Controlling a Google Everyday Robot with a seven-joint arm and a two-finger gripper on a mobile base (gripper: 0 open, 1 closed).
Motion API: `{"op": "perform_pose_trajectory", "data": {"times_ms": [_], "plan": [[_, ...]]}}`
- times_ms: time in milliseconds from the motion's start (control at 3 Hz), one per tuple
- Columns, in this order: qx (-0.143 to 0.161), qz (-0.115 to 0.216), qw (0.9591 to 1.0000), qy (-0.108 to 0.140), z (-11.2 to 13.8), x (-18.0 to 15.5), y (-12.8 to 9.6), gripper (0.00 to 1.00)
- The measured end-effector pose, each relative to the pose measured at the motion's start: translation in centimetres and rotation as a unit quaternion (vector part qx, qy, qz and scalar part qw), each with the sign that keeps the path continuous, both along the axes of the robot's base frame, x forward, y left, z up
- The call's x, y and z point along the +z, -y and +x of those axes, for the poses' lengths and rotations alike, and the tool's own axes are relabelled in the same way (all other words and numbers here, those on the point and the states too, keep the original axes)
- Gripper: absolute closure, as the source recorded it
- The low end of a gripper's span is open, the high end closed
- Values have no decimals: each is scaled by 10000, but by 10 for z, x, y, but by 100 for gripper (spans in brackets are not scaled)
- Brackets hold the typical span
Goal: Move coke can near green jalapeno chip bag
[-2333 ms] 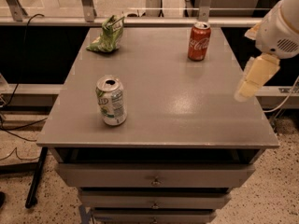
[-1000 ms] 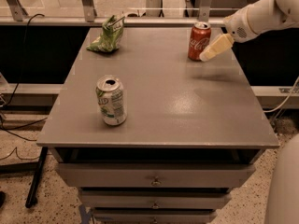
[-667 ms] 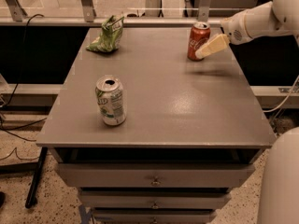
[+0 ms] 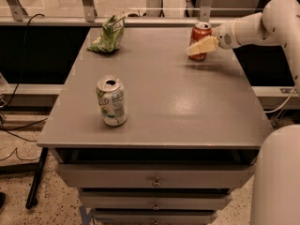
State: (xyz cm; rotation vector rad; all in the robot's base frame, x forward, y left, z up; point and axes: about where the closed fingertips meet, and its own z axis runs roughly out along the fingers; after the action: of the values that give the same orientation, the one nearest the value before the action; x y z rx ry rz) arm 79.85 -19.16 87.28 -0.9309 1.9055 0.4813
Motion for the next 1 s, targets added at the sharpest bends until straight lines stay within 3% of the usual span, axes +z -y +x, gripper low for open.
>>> {"op": "perform_pose_trajectory", "data": {"times_ms": [333, 667, 1000], "plan": [[53, 339, 9991, -261, -4, -2, -10, 42], [230, 574, 9978, -239, -15, 14, -18, 65], [247, 569, 9977, -262, -14, 11, -21, 88]]}}
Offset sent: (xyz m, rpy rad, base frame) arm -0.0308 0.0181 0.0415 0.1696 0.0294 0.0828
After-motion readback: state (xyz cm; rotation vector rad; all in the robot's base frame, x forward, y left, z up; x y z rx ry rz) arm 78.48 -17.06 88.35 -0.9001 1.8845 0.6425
